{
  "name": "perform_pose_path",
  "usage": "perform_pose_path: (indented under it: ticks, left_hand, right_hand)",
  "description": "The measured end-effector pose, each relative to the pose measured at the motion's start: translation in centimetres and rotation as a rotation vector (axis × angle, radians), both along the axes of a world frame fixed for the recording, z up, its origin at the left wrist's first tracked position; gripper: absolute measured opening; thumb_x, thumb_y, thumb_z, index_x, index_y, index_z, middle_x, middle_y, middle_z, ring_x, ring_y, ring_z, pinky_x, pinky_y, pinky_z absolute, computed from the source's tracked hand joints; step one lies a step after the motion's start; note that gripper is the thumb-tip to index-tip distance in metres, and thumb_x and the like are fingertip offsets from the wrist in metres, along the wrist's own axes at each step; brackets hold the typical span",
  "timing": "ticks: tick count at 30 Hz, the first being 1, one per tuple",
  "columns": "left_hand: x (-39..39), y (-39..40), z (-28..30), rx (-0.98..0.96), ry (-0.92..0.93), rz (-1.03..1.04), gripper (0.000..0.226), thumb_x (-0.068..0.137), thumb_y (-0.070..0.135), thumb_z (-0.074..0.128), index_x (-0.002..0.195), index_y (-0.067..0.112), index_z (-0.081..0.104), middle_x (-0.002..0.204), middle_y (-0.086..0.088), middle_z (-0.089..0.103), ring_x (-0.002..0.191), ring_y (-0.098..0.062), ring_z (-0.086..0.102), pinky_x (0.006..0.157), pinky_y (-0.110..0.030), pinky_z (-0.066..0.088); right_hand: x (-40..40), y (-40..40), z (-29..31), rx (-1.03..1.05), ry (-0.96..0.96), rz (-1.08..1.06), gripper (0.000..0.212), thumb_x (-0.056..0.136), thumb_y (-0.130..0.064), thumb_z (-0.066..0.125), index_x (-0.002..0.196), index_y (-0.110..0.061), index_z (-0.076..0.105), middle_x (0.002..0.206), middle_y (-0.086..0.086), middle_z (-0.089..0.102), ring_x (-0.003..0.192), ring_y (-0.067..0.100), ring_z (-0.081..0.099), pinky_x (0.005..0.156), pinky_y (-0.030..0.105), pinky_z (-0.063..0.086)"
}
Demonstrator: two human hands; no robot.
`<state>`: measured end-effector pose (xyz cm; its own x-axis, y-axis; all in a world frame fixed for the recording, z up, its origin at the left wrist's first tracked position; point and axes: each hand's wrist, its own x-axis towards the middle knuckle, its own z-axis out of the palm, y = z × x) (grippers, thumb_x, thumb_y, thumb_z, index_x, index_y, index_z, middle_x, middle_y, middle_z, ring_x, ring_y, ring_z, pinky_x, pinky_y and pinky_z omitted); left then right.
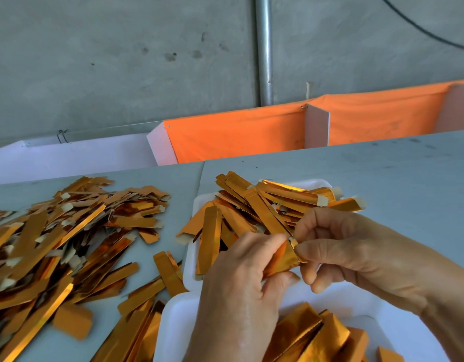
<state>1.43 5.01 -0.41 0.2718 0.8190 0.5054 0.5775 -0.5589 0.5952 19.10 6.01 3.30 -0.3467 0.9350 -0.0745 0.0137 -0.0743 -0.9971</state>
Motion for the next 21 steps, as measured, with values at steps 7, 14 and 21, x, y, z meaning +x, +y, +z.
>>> perform_pose_path:
  ticks: [7,14,21]
  left_hand:
    - [-0.2,0.0,-0.1,0.055,0.098,0.013,0.047,0.084,0.039,0.065,0.128,0.045,0.051,0.115,0.031,0.046,0.105,-0.003,0.05,0.086,-0.027,0.048]
    - [-0.2,0.0,-0.1,0.101,0.142,0.008,0.05,0.085,0.04,0.063,0.132,0.047,0.047,0.115,0.029,0.049,0.104,-0.005,0.051,0.083,-0.022,0.047]
    - [-0.2,0.0,0.4,0.039,-0.012,-0.069,0.055,0.072,0.045,0.061,0.126,0.042,0.056,0.116,0.035,0.047,0.103,0.009,0.05,0.08,-0.005,0.04]
  right_hand:
    - [-0.7,0.2,-0.6,0.096,-0.048,-0.077,0.014,0.08,-0.005,0.069,0.09,-0.003,0.059,0.06,0.011,0.063,0.053,0.02,0.061,0.052,0.024,0.051]
    - [-0.1,0.3,-0.9,0.076,0.062,0.039,0.014,0.076,-0.019,0.069,0.086,-0.009,0.065,0.067,0.013,0.062,0.057,0.021,0.061,0.053,0.024,0.052]
    - [0.6,1.0,-1.7,-0.006,0.274,0.146,0.015,0.08,-0.019,0.072,0.075,-0.01,0.061,0.059,0.006,0.044,0.042,0.012,0.046,0.043,0.019,0.041]
